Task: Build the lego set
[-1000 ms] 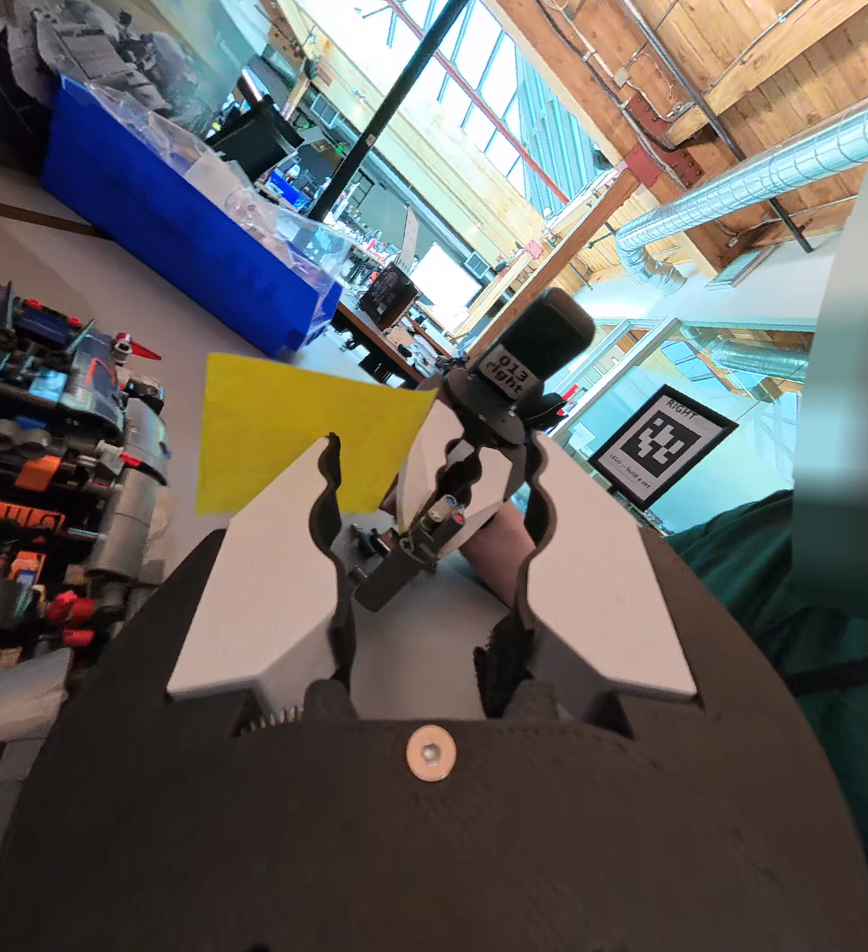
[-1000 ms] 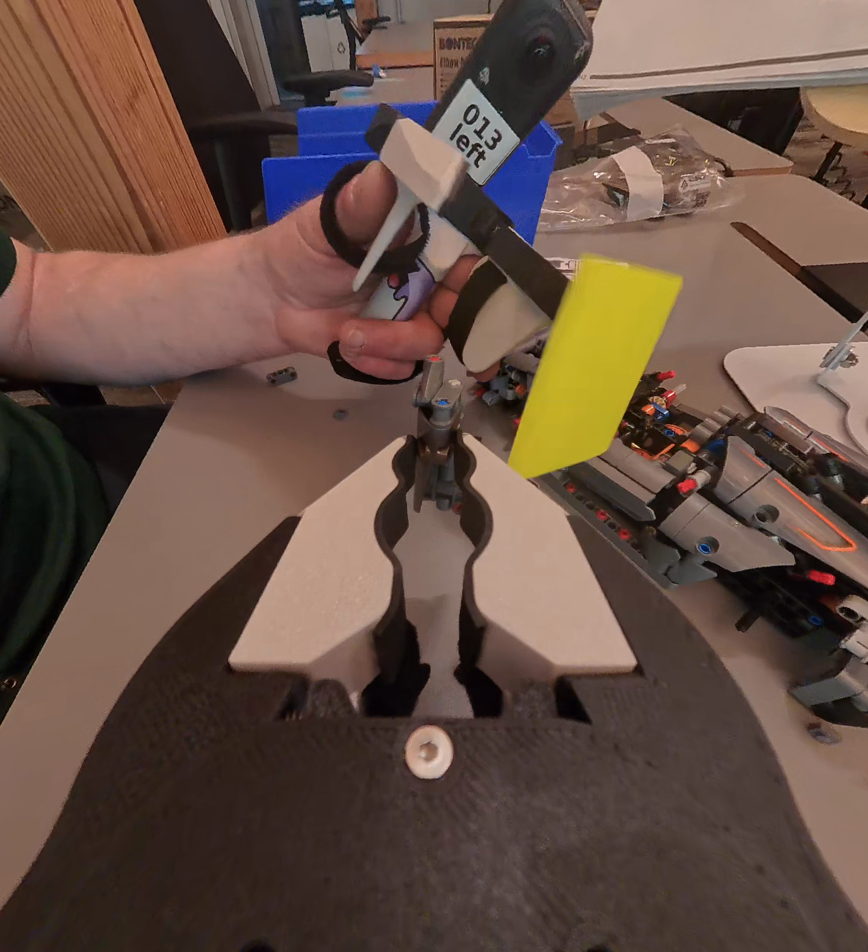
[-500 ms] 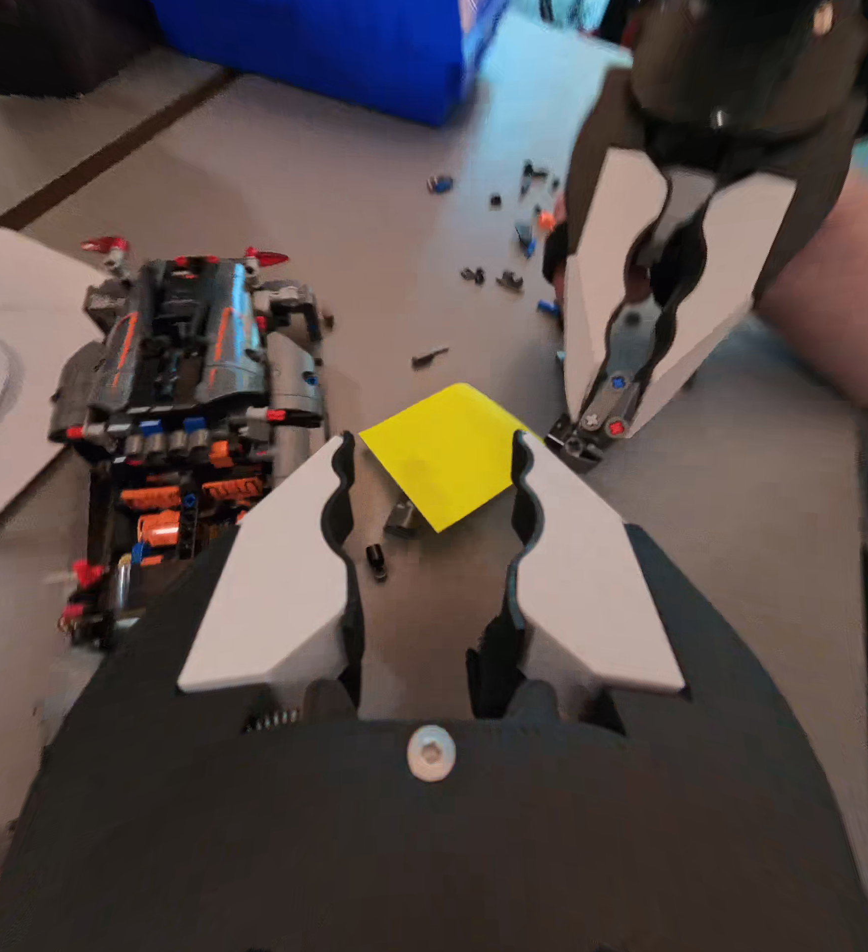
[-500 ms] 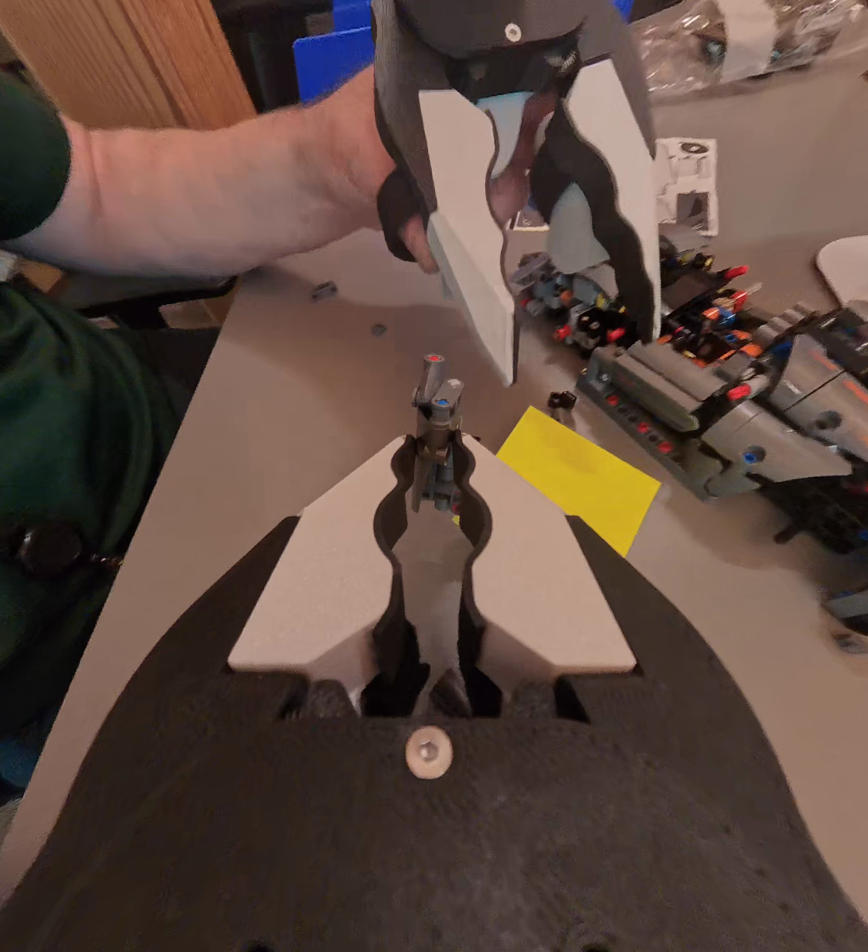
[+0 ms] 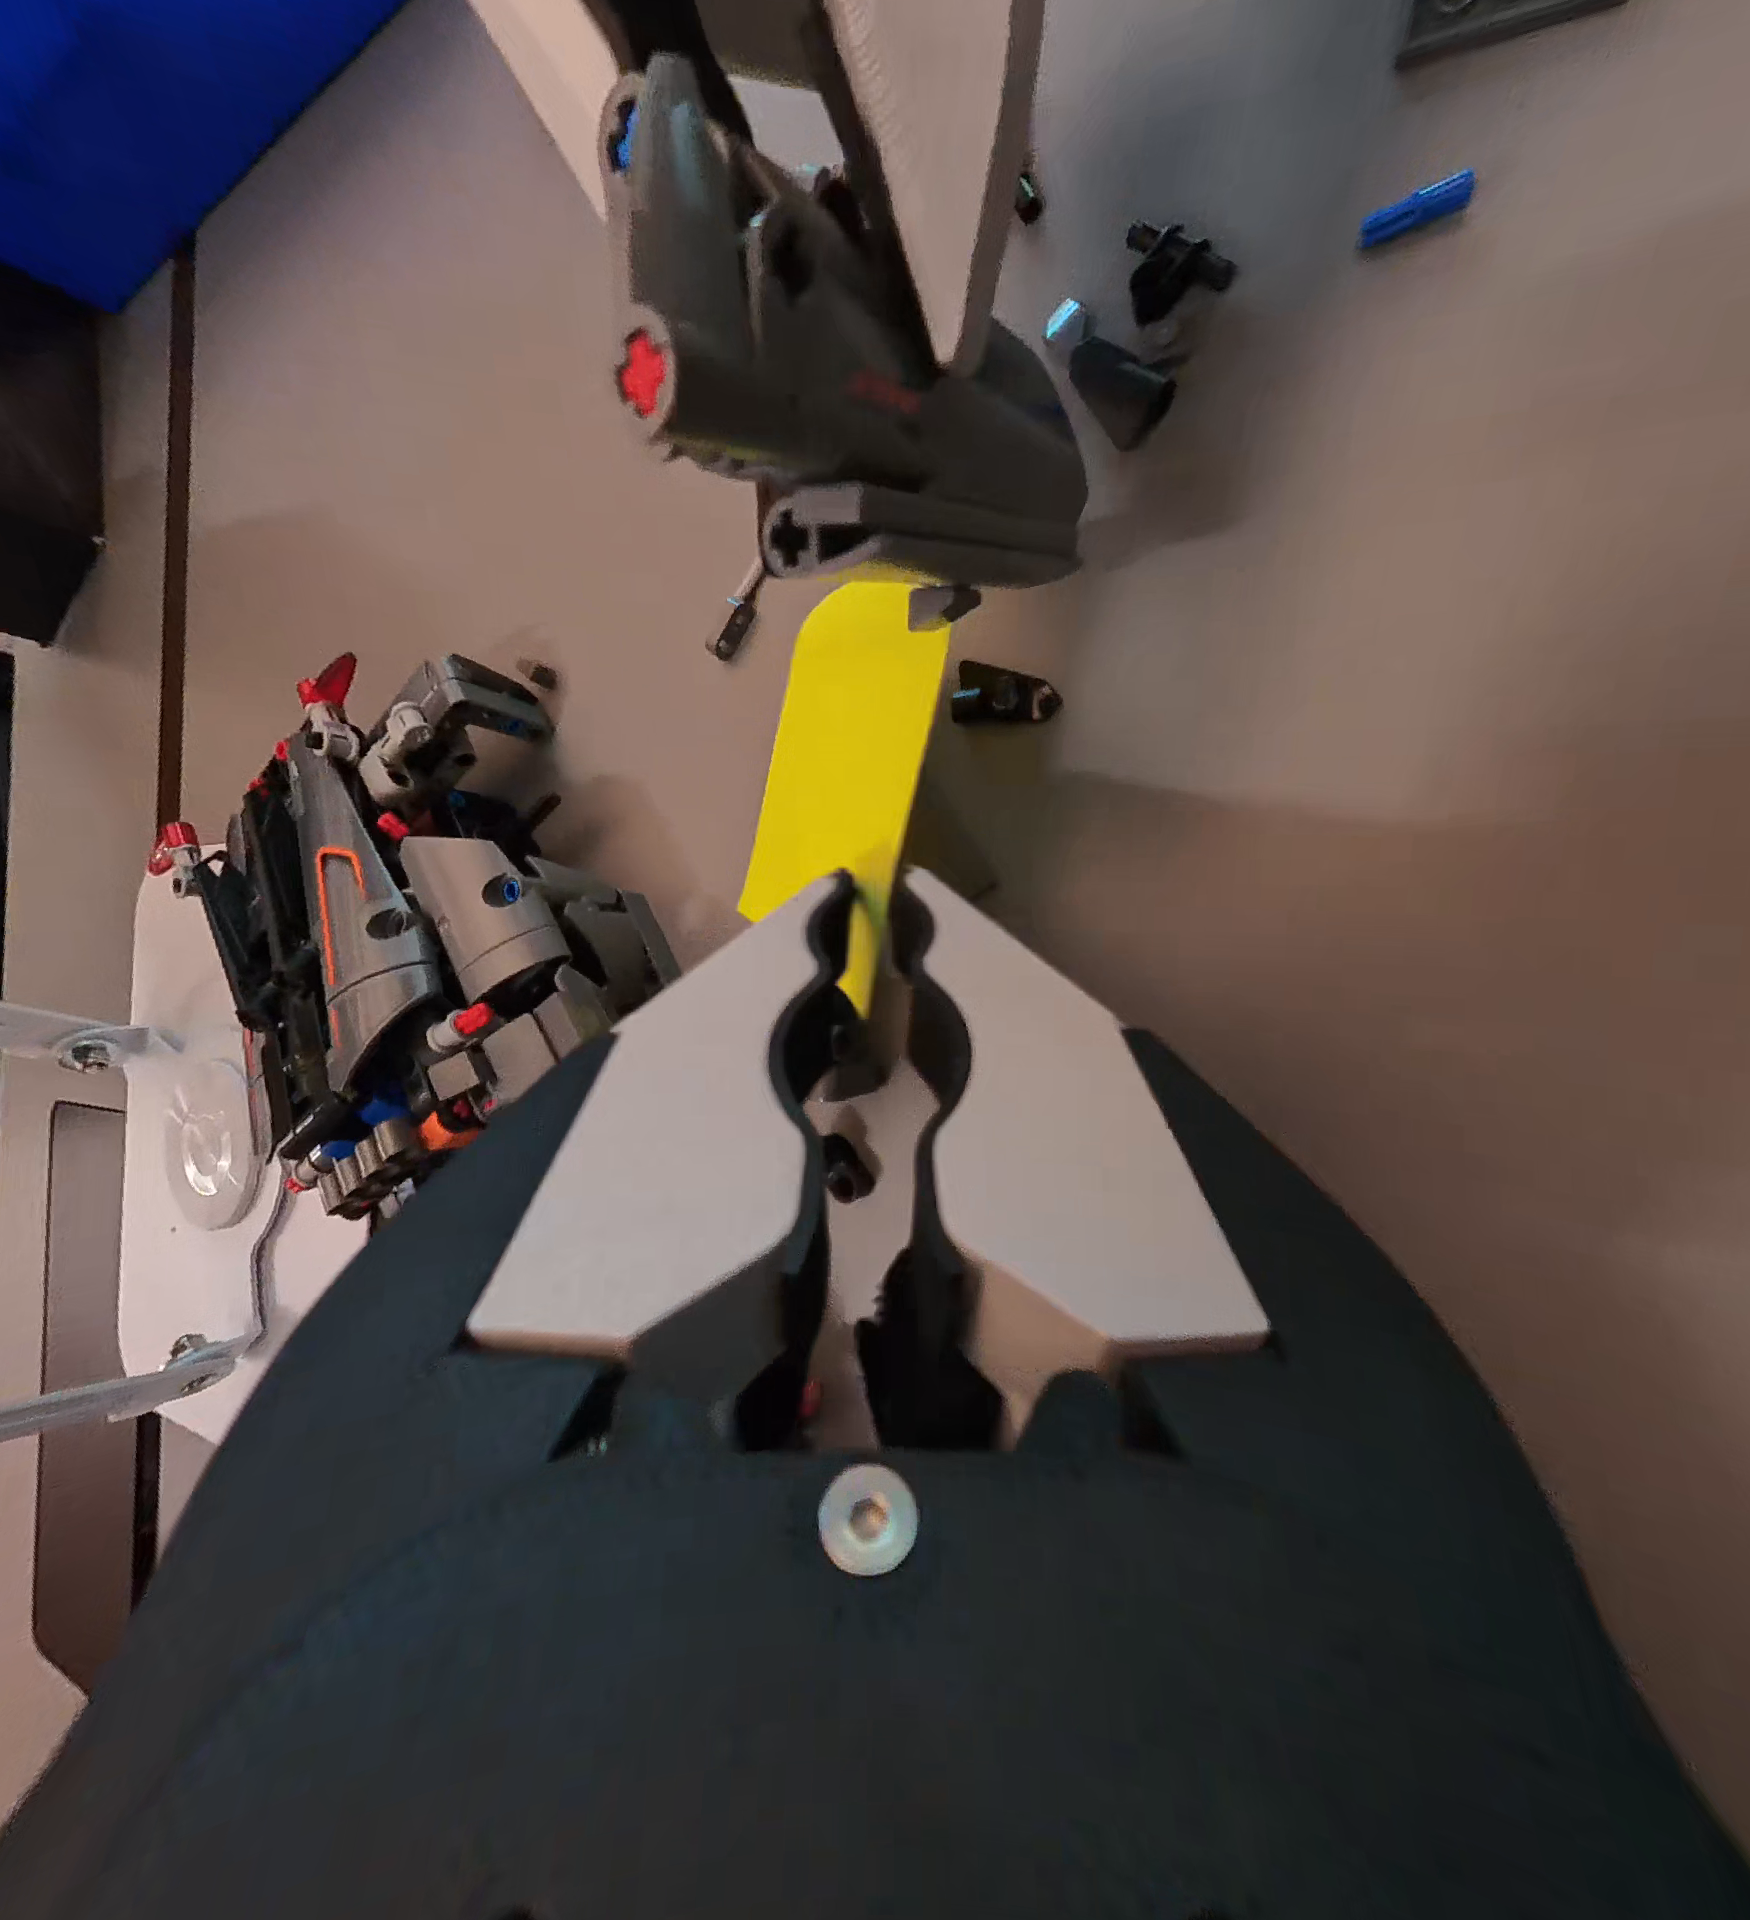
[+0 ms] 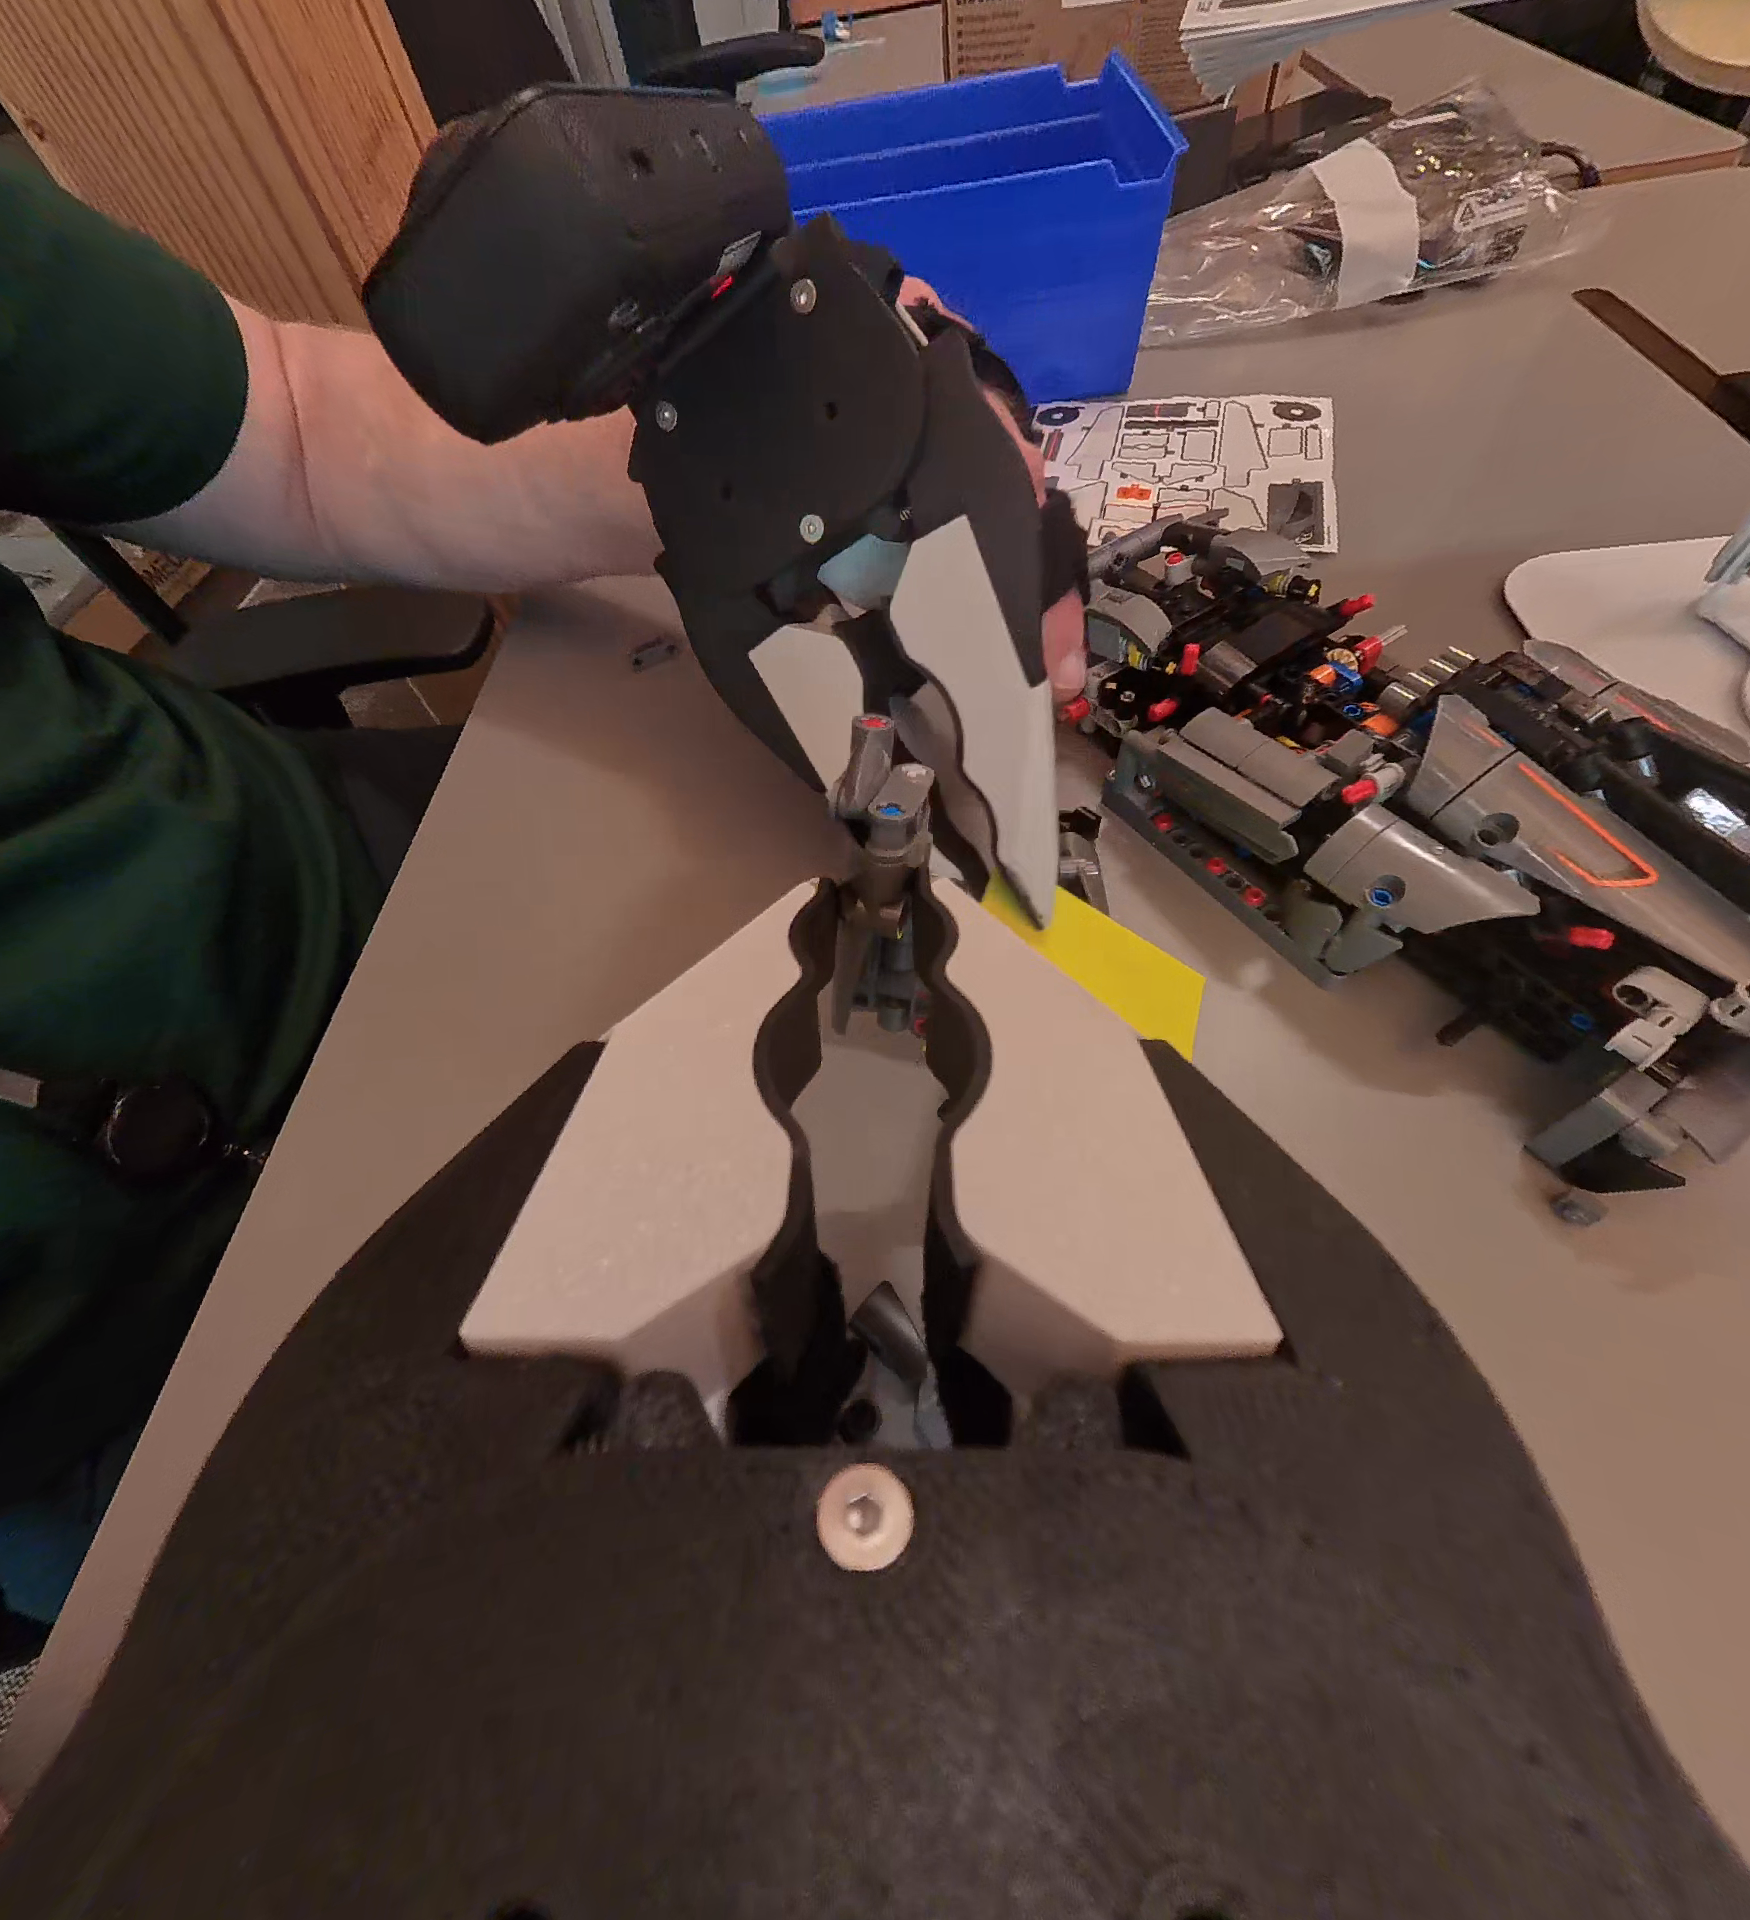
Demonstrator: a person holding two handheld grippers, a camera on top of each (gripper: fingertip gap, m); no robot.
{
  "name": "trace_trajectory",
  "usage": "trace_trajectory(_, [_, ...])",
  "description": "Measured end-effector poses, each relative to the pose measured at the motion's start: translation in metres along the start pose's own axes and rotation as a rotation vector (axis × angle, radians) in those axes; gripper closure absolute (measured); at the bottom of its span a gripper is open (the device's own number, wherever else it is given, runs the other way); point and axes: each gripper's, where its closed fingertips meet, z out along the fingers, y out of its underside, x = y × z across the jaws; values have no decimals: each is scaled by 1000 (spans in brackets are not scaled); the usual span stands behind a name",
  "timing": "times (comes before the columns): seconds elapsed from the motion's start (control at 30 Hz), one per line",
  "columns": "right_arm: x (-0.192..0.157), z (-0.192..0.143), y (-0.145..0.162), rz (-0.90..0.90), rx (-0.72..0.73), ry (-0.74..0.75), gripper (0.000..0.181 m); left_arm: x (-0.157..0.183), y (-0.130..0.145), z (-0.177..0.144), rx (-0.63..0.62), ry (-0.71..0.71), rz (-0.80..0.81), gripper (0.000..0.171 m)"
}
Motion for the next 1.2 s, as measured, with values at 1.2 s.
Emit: trace_trajectory(1.2, [2,32,13,14,-11,-53,170,-126,261,-408,-196,-937,-703,171])
